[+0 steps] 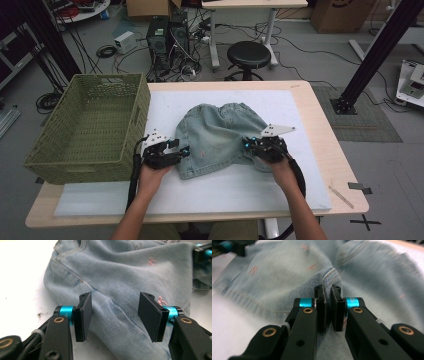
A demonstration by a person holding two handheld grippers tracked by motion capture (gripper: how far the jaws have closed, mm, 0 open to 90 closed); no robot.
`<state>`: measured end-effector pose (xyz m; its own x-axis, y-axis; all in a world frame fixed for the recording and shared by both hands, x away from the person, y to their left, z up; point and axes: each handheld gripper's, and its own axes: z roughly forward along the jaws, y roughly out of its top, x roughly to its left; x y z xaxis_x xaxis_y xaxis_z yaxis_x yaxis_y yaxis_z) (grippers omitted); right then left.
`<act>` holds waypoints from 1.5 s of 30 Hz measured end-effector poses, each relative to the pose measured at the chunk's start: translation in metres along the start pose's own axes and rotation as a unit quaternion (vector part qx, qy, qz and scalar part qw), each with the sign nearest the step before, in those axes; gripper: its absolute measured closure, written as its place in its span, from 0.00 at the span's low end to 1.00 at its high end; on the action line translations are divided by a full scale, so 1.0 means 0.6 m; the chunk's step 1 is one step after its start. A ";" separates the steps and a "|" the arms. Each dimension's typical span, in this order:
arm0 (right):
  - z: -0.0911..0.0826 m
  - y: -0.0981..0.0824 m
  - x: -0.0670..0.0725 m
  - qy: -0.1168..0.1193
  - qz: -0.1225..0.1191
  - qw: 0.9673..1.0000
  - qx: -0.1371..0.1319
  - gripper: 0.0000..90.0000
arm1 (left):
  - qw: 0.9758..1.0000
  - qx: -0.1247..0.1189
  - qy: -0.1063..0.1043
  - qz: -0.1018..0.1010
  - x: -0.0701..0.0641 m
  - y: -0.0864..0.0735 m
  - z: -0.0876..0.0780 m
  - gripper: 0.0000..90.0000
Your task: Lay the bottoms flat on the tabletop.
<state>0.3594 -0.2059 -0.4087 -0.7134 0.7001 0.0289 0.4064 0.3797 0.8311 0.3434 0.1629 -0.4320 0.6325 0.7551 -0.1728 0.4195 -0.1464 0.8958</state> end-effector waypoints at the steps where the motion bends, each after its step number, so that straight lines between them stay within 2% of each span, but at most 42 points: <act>1: 0.001 0.007 -0.004 -0.009 0.002 1.000 -0.004 0.95 | 1.000 -0.002 -0.002 0.003 0.000 0.001 -0.001 0.50; 4: 0.011 0.020 -0.013 -0.041 -0.003 0.999 -0.002 0.94 | 1.000 -0.007 -0.004 0.009 -0.003 0.004 -0.004 0.50; 8: 0.039 0.029 -0.023 -0.081 -0.021 0.996 0.027 0.94 | 1.000 -0.008 -0.009 0.018 -0.007 0.005 -0.005 0.50; 10: 0.052 0.028 -0.028 -0.096 -0.016 0.995 0.037 0.93 | 1.000 -0.007 -0.014 0.022 -0.009 0.005 -0.005 0.49; 14: 0.071 0.020 -0.036 -0.108 -0.015 0.992 0.069 0.87 | 0.999 0.002 -0.030 0.032 -0.015 0.002 -0.001 0.46; 16: 0.070 0.017 -0.034 -0.104 -0.010 0.992 0.070 0.84 | 0.999 0.011 -0.040 0.035 -0.017 -0.002 0.002 0.44; 18: 0.064 0.016 -0.033 -0.101 -0.008 0.993 0.064 0.76 | 0.998 0.015 -0.050 0.033 -0.019 -0.007 0.004 0.42; 23: 0.036 0.011 -0.025 -0.090 0.003 0.995 0.036 0.65 | 0.996 0.025 -0.071 0.047 -0.031 -0.014 0.007 0.40; 29: -0.010 -0.003 -0.002 -0.070 0.005 0.997 -0.011 0.66 | 0.996 0.030 -0.070 0.050 -0.034 -0.017 0.011 0.40; 32: -0.025 -0.010 0.012 -0.046 -0.006 0.999 -0.019 0.70 | 0.996 0.026 -0.067 0.048 -0.031 -0.017 0.010 0.40; 37: -0.014 -0.020 0.036 -0.006 -0.034 0.999 0.002 0.70 | 0.997 0.017 -0.063 0.038 -0.024 -0.017 0.006 0.40; 43: 0.006 -0.026 0.052 0.035 -0.045 0.998 0.031 0.70 | 0.998 0.006 -0.059 0.034 -0.017 -0.014 -0.002 0.40; 45: 0.009 -0.027 0.056 0.036 -0.053 0.997 0.038 0.70 | 0.998 0.006 -0.056 0.033 -0.015 -0.014 -0.003 0.40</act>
<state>0.3320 -0.1853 -0.4242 -0.7922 0.6101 -0.0142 0.3674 0.4954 0.7871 0.3330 0.1584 -0.4372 0.7277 0.6672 -0.1593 0.3821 -0.2013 0.9019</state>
